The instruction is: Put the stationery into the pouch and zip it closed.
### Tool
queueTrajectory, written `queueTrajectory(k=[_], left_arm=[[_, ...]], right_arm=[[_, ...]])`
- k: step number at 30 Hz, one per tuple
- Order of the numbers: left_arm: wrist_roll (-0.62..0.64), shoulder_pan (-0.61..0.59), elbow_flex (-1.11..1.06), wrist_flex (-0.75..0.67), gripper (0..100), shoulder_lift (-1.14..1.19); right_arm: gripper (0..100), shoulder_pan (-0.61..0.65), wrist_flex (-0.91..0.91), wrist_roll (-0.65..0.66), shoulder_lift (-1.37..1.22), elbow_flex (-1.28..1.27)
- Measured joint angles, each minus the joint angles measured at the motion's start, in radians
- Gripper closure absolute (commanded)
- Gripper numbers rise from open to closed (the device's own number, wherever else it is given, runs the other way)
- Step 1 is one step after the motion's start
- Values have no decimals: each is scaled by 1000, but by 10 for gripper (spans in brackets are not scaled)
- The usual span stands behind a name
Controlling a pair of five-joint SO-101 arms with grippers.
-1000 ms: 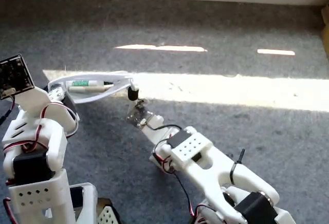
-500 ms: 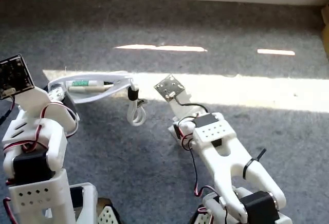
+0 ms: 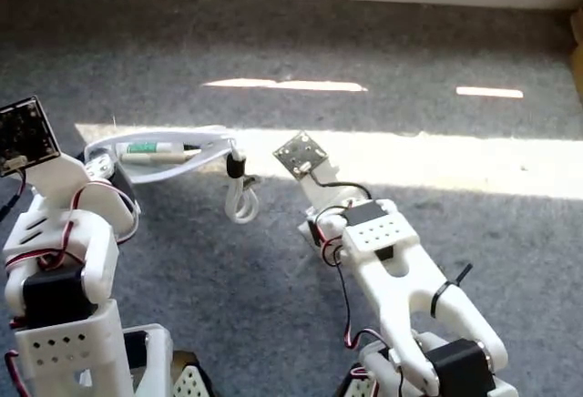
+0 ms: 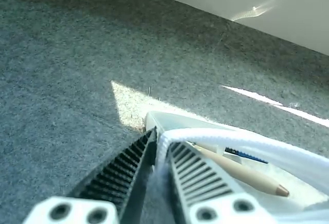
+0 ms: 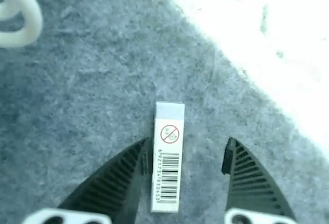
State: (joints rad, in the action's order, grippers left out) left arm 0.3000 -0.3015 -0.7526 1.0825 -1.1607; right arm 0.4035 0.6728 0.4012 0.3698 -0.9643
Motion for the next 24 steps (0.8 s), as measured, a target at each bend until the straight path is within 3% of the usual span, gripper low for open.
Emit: queueTrajectory(k=[12, 18, 24], left_arm=[[0, 0, 0, -14, 992, 0], [0, 0, 0, -14, 992, 0], [0, 0, 0, -14, 992, 0]], right_arm=[[786, 18, -78, -84, -199, 46], [886, 17, -129, -107, -241, 60], [892, 14, -75, -84, -230, 86]])
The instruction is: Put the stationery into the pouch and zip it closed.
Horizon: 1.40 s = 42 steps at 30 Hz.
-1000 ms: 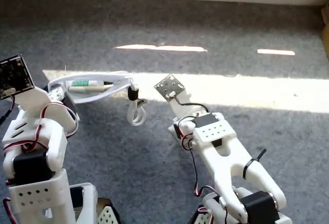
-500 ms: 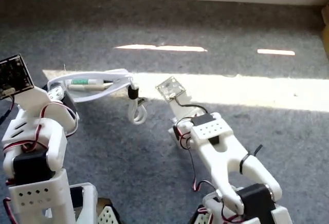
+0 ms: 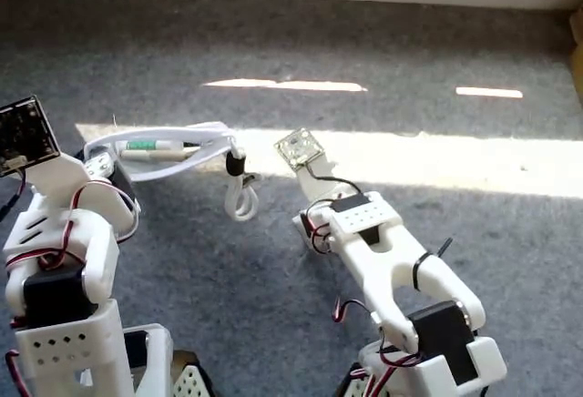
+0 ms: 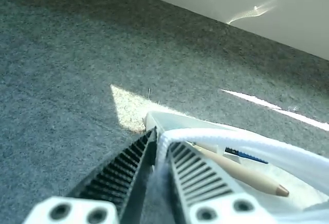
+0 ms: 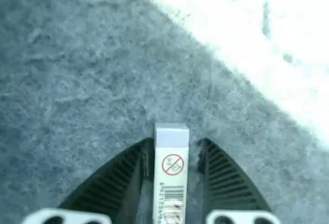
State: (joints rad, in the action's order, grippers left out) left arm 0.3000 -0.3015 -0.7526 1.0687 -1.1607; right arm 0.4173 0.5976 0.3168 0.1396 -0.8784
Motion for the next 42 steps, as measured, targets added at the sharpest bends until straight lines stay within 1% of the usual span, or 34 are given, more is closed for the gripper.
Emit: queueTrajectory(k=[2, 6, 16, 21, 25, 38, 42], left_arm=[[0, 0, 0, 0, 992, 0], [0, 0, 0, 0, 992, 0], [0, 0, 0, 0, 992, 0], [0, 0, 0, 0, 992, 0], [0, 0, 0, 0, 992, 0], [0, 0, 0, 0, 992, 0], [0, 0, 0, 0, 992, 0]], right_arm=[[892, 3, 92, 25, 3, 34], [892, 3, 267, 29, -15, 130], [896, 3, 433, 31, -216, 330], [899, -6, 482, 32, -226, 356], [995, -25, 499, 34, -226, 356], [994, -29, 500, 38, -224, 356], [994, -46, 503, 38, -152, 354]])
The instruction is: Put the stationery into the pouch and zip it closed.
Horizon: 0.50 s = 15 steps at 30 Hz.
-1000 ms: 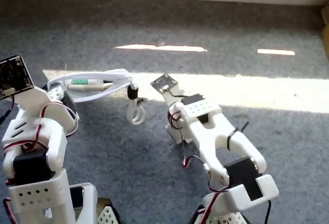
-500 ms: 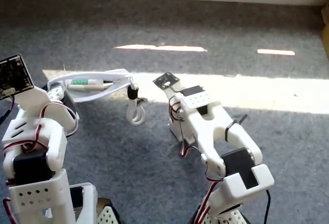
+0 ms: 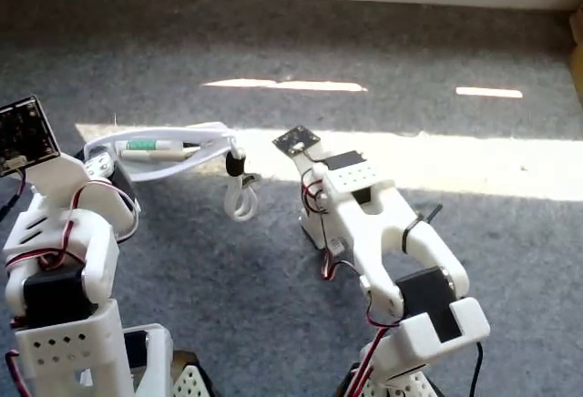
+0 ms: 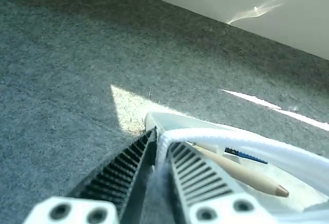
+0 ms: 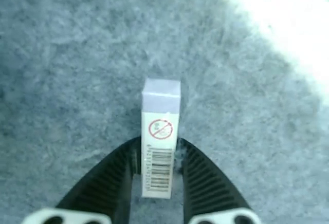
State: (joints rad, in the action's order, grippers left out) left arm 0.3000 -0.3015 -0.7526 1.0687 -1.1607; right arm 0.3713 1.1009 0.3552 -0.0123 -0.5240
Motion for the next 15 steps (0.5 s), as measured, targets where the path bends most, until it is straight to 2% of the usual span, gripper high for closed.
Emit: queueTrajectory(k=[6, 15], left_arm=[[-52, 52, 0, -2, 992, 0], [-55, 74, 0, -2, 978, 0]], right_arm=[[994, -63, 6, -26, 138, 0], [994, -66, 6, -115, 292, -8]])
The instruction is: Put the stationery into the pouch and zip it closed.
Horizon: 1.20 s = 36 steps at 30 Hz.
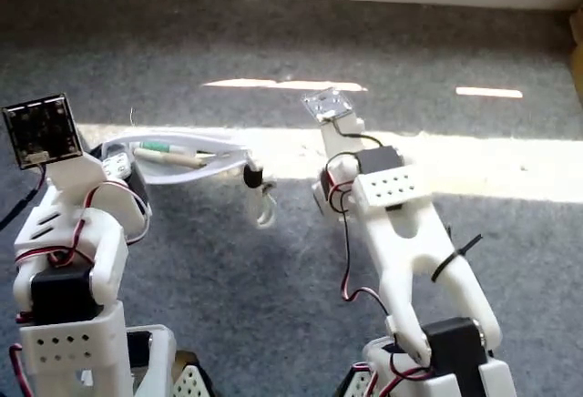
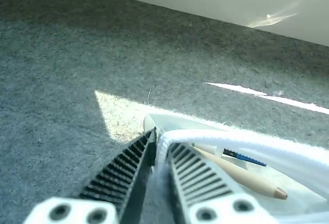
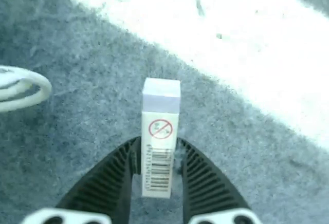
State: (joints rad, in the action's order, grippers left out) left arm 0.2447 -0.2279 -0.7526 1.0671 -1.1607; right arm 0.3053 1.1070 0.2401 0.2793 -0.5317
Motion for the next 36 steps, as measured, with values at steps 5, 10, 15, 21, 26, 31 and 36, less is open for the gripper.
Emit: queueTrajectory(k=[5, 10, 15, 21, 26, 31, 36], left_arm=[[0, 6, 0, 0, 972, 0], [0, 6, 0, 0, 972, 0], [0, 6, 0, 0, 972, 0], [0, 6, 0, 0, 971, 0], [0, 6, 0, 0, 971, 0], [-23, 52, 0, 0, 972, 0], [-64, 137, -28, 0, 972, 0]], right_arm=[[994, 0, -87, -18, 178, -150], [994, 18, -258, -18, 471, -370], [994, 91, -334, -18, 753, -511], [994, 195, -422, -89, 1022, -605], [994, 302, -549, -110, 1178, -707], [994, 388, -736, -110, 1284, -816], [994, 423, -941, -110, 1338, -927]])
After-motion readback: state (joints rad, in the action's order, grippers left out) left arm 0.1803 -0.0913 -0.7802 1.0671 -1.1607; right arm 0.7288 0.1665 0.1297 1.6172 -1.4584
